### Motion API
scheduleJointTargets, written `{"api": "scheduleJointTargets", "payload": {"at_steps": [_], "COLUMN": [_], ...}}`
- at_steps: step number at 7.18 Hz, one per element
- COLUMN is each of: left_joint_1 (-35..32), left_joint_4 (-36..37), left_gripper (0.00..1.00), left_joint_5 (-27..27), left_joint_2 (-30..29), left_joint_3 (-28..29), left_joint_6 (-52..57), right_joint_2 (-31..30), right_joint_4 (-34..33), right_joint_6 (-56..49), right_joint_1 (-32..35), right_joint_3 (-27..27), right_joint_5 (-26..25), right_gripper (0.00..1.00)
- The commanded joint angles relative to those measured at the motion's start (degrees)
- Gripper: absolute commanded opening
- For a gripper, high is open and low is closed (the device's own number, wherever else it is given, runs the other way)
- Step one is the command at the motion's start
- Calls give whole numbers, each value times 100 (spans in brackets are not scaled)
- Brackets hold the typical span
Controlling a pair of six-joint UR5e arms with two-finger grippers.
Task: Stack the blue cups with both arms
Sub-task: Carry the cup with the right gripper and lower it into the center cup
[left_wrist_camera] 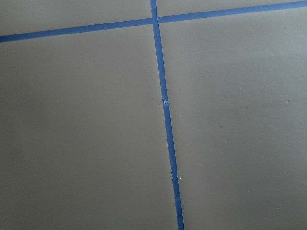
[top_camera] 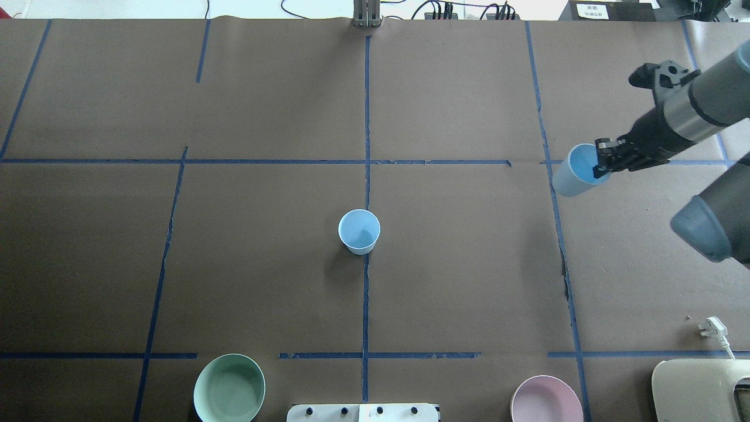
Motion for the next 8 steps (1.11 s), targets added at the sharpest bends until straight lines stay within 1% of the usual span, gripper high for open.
{"api": "scheduleJointTargets", "payload": {"at_steps": [1, 2, 3, 4, 5, 7, 8], "left_joint_1": [0, 0, 0, 9, 0, 9, 9], "left_joint_4": [0, 0, 0, 0, 0, 0, 0], "left_gripper": [100, 100, 100, 100, 100, 100, 100], "left_joint_5": [-2, -2, -2, -2, -11, -11, -11], "left_joint_2": [2, 2, 2, -7, -7, -16, -16], "left_joint_3": [16, -18, -19, -19, -27, -19, -19], "left_joint_6": [0, -8, -8, -8, -121, -140, -140], "right_joint_2": [1380, 2004, 2454, 2702, 2887, 3195, 3197], "right_joint_4": [-813, -1252, -1535, -1564, -1573, -1564, -1564], "right_joint_6": [1564, 2110, 2473, 2963, 3229, 3399, 3399], "right_joint_1": [-876, -1351, -1765, -2152, -2434, -2804, -2823], "right_joint_3": [56, 21, -22, -66, -145, -609, -681], "right_joint_5": [-497, -918, -1366, -1710, -1992, -2476, -2487], "right_gripper": [0, 0, 0, 0, 0, 0, 0]}}
